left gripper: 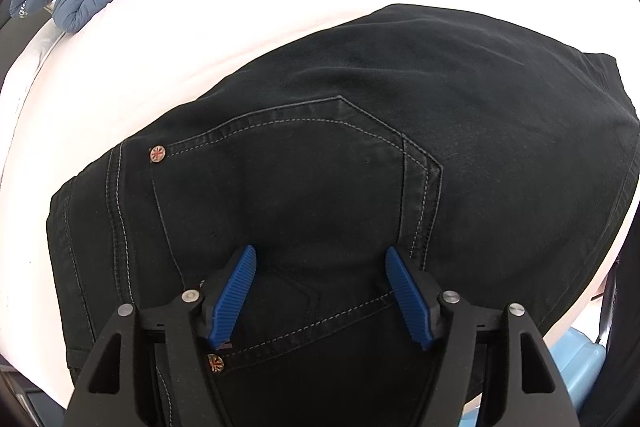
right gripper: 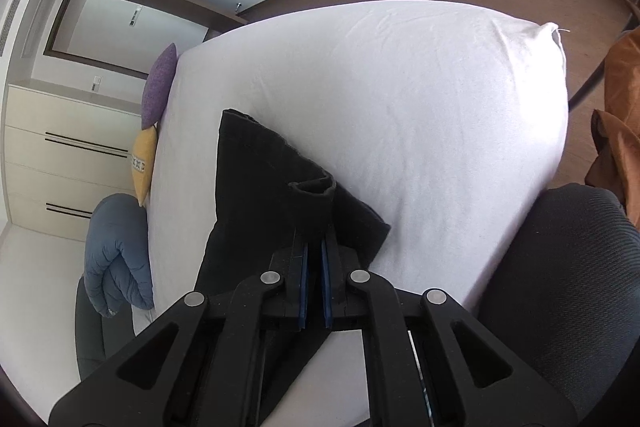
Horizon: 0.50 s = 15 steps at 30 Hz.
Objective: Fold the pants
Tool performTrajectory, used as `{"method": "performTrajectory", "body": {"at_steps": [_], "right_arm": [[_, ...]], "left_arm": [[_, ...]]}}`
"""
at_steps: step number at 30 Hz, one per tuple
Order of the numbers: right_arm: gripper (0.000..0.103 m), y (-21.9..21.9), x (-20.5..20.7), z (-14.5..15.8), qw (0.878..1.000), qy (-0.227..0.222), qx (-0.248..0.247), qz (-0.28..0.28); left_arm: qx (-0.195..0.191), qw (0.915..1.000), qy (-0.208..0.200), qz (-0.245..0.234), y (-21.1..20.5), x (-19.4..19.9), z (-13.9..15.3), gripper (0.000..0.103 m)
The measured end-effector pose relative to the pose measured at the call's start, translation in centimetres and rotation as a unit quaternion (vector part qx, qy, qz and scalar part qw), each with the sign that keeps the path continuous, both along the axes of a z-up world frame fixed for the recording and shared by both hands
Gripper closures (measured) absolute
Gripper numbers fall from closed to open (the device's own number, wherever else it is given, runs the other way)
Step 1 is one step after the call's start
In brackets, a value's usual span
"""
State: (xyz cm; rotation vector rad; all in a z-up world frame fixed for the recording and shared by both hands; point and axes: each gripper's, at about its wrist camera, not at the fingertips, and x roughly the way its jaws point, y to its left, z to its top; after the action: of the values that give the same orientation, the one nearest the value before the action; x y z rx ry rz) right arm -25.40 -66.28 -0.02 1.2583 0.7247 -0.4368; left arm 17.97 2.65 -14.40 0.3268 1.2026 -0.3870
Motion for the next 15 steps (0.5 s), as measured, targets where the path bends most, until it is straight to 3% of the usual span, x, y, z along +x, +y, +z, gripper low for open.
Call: {"method": "performTrajectory", "body": {"at_steps": [3,7,11,15], "right_arm": [[0.099,-3.1,-1.6,-0.4,1.000,0.009,0.006,-0.011],[0.099,-4.4,-3.3,0.3,0.999,0.037,-0.034,-0.017],[0.098,-5.0,-4.9,3.3,0.995,0.064,-0.070,-0.018],[0.098,-2.8,-1.5,7.9,0.992,0.000,-0.101,0.074]], "left_arm": [[-0.001,1.0000,-0.001,0.000,0.2,0.1,-0.2,0.032],[-0.003,0.9999,-0.009,0.004,0.7,-0.3,-0.2,0.032],[0.006,0.9998,-0.018,0.009,0.5,-1.6,0.5,0.032],[0.000,0.9988,-0.048,0.011,-0.1,-3.1,2.8,0.032]]}}
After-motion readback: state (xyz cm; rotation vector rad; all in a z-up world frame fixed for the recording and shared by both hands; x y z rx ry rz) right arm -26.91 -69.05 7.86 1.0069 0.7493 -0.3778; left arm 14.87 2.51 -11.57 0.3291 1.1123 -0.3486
